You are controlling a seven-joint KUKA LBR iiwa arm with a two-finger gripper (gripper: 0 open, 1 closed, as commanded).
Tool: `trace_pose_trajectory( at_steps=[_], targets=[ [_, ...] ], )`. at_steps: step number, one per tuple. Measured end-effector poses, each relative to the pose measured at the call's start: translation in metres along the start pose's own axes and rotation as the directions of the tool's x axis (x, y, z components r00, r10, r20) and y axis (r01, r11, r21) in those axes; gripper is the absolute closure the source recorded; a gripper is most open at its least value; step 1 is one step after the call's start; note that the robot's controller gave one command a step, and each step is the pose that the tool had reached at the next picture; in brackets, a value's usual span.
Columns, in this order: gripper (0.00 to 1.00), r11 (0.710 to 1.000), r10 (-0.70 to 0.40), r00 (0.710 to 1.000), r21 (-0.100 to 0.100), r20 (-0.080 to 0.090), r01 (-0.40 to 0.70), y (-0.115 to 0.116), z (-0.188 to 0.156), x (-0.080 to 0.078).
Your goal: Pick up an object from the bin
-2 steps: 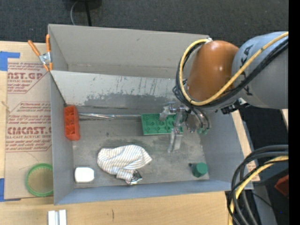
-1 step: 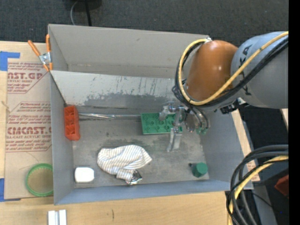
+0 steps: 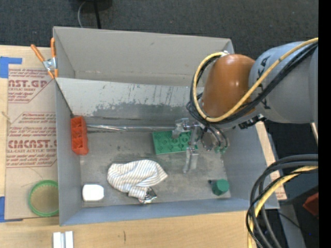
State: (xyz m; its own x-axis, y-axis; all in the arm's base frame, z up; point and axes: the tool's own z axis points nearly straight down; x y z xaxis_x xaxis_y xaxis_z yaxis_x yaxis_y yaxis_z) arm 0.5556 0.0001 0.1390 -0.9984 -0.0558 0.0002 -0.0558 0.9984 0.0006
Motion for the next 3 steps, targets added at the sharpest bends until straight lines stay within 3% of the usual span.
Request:
trace_pose_trajectory(
  at_steps=[1, 2, 3],
  targets=[
    [0.00, 0.992, -0.130, 0.992, 0.003, 0.003, 0.130, 0.021, 0.018, -0.019],
    [0.00, 0.995, -0.097, 0.995, -0.002, 0.003, 0.097, 0.041, 0.047, -0.024],
    [0.00, 0.981, -0.195, 0.981, 0.002, 0.000, 0.195, 0.054, 0.052, -0.032]
  ],
)
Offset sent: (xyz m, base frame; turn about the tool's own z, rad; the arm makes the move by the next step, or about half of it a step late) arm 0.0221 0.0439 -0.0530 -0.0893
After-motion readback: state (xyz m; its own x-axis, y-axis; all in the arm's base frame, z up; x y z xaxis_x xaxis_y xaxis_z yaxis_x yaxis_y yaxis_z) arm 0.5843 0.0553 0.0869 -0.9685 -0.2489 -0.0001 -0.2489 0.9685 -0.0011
